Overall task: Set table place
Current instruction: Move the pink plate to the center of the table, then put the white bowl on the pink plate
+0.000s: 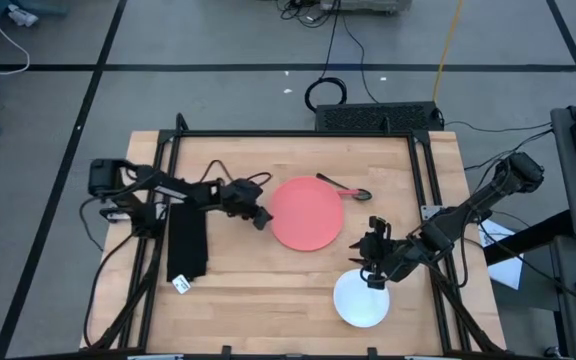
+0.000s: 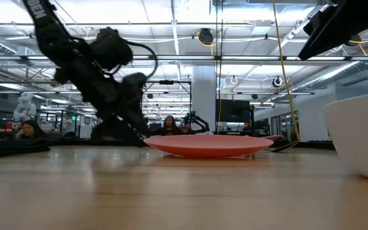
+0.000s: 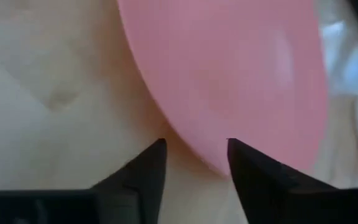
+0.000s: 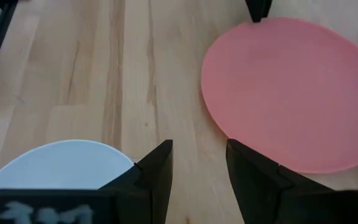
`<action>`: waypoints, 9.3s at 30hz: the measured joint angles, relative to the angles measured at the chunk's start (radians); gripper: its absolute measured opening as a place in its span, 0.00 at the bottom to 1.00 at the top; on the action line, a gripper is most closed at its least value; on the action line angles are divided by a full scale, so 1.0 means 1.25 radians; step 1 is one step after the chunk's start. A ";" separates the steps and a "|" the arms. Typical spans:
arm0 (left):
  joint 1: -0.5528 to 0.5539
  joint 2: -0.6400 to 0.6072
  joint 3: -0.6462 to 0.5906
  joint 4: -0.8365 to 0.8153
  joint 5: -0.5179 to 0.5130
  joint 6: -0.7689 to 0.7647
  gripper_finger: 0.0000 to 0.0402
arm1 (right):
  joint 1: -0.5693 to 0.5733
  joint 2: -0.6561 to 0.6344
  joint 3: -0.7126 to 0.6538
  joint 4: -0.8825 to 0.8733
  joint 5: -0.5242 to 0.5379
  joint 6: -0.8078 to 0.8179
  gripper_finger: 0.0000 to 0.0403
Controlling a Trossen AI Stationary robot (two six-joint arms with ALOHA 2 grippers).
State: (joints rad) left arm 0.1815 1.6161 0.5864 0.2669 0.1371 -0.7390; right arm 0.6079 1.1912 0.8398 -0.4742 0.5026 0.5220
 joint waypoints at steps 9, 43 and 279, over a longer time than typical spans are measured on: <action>0.015 0.048 0.064 -0.083 0.010 0.021 0.72 | 0.000 0.000 -0.025 0.017 0.000 -0.008 0.35; 0.033 0.082 0.061 0.025 -0.039 0.031 0.28 | 0.000 0.000 -0.043 0.069 -0.002 -0.018 0.35; -0.395 -0.095 0.041 -0.199 -0.344 0.120 0.65 | 0.002 0.000 -0.044 0.087 -0.005 -0.008 0.35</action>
State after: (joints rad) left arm -0.3126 1.4975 0.6376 0.0184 -0.2934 -0.5891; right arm 0.6106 1.1915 0.7853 -0.3660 0.4961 0.5125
